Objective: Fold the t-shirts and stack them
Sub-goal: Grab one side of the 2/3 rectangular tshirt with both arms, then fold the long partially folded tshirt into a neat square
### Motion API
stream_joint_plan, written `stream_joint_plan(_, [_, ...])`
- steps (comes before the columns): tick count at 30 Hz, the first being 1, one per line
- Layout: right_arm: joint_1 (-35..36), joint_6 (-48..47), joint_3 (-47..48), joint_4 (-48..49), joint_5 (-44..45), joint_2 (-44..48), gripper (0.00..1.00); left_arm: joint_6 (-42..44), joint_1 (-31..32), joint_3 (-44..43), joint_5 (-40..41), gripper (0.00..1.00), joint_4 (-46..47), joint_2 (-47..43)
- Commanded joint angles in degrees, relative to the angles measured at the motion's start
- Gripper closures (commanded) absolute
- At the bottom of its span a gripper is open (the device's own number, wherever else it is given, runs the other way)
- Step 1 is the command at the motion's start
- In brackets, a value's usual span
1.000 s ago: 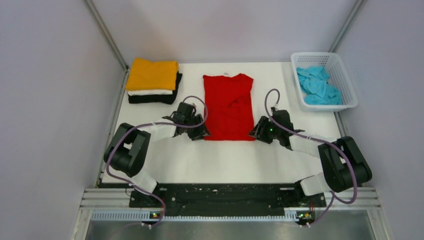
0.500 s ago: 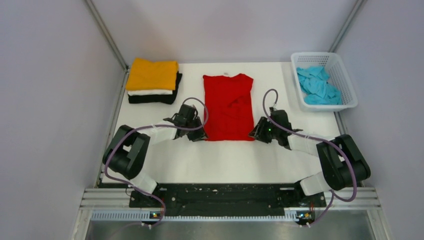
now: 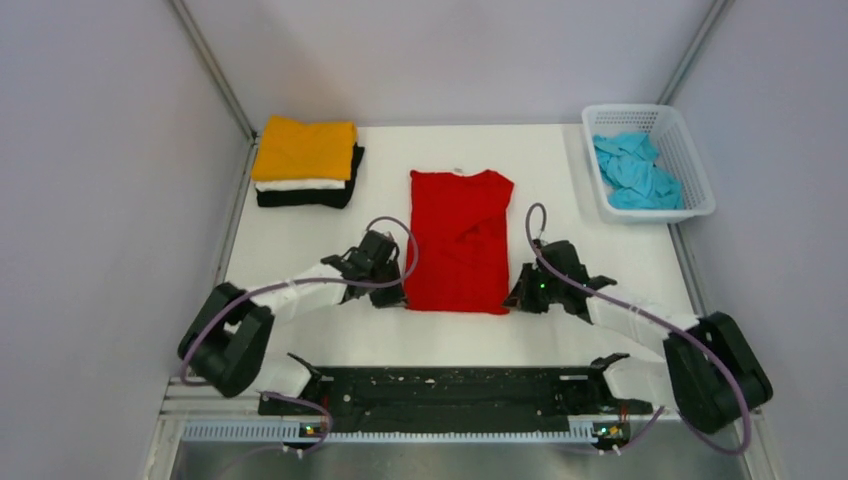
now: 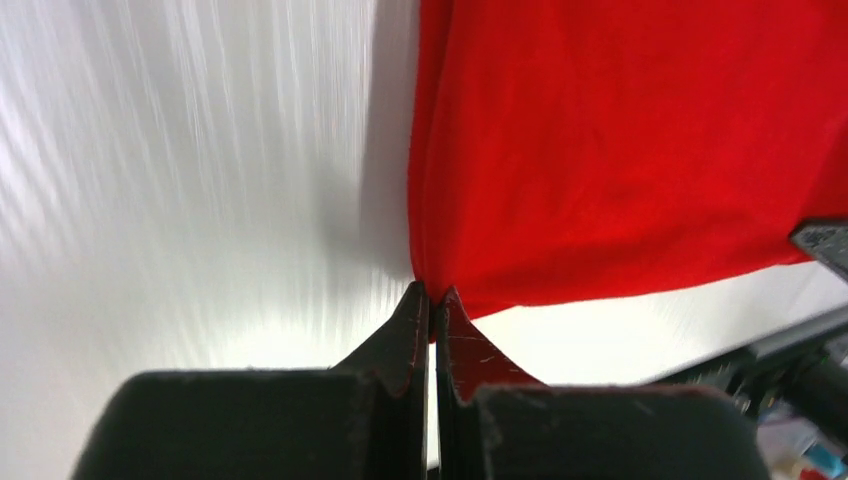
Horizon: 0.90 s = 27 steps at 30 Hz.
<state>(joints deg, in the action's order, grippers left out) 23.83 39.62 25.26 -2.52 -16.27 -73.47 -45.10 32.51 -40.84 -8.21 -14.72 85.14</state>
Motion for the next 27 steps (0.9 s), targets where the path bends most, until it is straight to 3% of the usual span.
stream_joint_plan(1, [4.8,-2.3,-1.1,-18.3,-4.9,16.0,1.0,-2.6,4.5,4.8,3.6,1.0,-12.7,-16.8])
stream_joint_plan(7, [7.9,-1.7,2.7,-35.4,-10.5,34.5,1.0,-6.0,10.4,4.7,5.6,1.0,-23.0,-35.5])
stream_joint_plan(12, [7.9,-2.1,8.0,-38.1,-8.7,38.9,1.0,-4.4,10.6,1.8,6.4,1.0,-22.8,-40.9])
stream_joint_plan(21, [7.2,-4.4,17.5,-27.4,7.2,26.1,1.0,3.9,8.4,-11.6,18.8,1.0,-16.8,-28.2])
stream_joint_plan(27, [0.7,-4.9,21.2,-17.4,6.8,18.3,1.0,9.2,0.4,-20.0,14.1,1.0,-13.5,-16.4])
